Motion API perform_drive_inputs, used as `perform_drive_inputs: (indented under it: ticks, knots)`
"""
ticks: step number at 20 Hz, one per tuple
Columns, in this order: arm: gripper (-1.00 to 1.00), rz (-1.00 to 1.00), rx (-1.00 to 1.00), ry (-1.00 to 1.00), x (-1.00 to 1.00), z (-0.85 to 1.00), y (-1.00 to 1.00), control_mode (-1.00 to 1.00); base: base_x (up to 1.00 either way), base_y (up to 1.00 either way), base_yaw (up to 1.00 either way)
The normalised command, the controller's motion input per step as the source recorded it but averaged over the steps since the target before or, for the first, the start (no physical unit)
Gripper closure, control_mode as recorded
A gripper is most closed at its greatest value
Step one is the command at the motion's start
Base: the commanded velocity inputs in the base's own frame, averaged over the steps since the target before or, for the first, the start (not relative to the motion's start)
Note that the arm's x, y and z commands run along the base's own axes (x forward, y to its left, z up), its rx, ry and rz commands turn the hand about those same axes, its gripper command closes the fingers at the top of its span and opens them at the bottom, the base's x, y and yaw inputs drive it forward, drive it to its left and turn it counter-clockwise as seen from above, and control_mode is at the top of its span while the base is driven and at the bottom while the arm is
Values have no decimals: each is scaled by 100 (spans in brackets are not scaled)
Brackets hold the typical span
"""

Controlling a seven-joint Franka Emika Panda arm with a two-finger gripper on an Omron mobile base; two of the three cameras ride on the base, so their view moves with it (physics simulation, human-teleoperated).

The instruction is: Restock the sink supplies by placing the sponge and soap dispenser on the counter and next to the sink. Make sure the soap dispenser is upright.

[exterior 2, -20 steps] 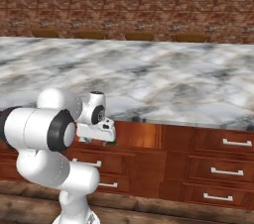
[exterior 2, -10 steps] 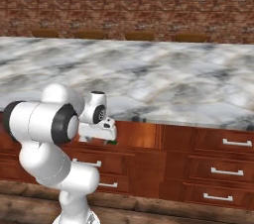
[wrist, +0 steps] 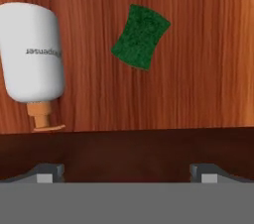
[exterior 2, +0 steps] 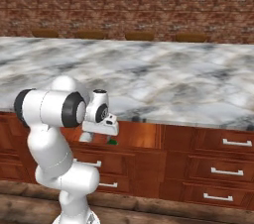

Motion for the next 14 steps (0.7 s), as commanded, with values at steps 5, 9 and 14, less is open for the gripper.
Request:
perform_drive_inputs:
  ticks: [5, 9, 14]
  knots:
    - [-100, 0, 0, -3, 47, -49, 11, -100, 0, 0, 0]
    - [-100, 0, 0, -8, 23, -55, 16, -100, 0, 0, 0]
    - [-100, 0, 0, -6, 0, -44, 14, -100, 0, 0, 0]
